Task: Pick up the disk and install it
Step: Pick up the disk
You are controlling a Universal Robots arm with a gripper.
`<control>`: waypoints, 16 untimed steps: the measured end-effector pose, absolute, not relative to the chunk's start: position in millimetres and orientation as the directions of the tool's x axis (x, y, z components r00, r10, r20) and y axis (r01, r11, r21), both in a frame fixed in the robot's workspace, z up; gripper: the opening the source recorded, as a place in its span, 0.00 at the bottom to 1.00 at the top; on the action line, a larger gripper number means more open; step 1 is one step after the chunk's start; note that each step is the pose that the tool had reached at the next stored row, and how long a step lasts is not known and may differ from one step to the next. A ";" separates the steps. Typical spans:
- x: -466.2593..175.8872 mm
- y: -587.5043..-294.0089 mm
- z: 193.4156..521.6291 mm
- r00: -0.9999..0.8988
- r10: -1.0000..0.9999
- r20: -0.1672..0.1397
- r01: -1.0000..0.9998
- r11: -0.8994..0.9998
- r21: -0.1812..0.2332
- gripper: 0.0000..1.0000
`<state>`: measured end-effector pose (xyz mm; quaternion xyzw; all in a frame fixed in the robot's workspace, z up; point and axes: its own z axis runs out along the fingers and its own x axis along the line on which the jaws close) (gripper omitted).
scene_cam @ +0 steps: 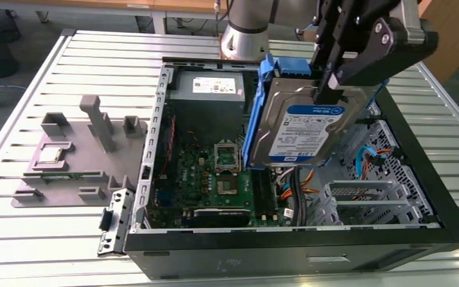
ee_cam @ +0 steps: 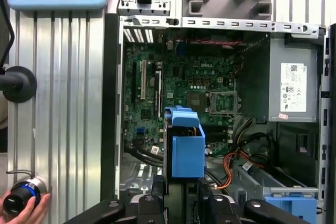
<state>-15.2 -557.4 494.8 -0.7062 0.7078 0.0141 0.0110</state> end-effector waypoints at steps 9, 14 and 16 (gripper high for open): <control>0.2 -559.7 494.5 -0.002 -0.999 -0.035 -1.000 0.002 0.007 0.35; 0.7 -559.7 494.4 -0.003 -0.999 -0.035 -1.000 0.002 0.007 0.35; 0.9 -559.7 494.4 -0.002 -0.999 -0.035 -1.000 0.002 0.007 0.35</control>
